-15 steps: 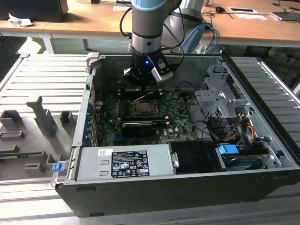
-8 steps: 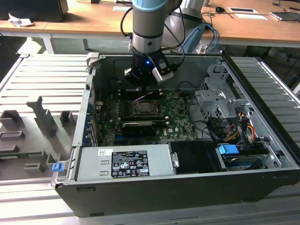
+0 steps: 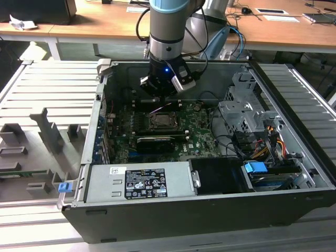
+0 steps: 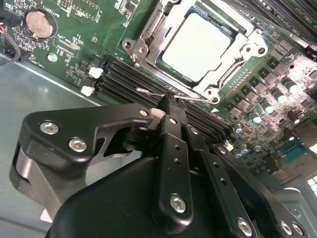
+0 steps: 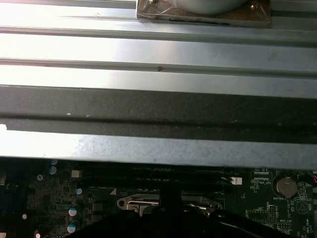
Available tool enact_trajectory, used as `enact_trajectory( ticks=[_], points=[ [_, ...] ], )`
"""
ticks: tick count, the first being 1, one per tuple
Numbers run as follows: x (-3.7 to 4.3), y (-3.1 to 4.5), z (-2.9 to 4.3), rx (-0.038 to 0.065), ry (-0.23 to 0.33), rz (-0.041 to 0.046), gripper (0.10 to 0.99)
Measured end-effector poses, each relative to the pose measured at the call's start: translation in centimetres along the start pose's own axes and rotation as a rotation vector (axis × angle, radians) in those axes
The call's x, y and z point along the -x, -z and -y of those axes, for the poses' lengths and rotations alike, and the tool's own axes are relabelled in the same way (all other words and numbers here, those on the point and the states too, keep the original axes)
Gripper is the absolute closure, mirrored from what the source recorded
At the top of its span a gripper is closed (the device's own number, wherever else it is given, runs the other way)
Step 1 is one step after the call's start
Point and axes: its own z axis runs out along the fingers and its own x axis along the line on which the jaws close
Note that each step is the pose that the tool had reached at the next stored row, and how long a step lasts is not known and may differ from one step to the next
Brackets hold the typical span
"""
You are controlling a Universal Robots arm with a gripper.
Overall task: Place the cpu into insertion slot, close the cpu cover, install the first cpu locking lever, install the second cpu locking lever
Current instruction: 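Install the first cpu locking lever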
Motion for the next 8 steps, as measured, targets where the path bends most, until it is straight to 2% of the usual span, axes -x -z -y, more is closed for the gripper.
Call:
enact_trajectory(
  ticks=[8],
  points=[
    [0.14,-0.03,0.01,0.000,0.000,0.0001,0.980]
  ],
)
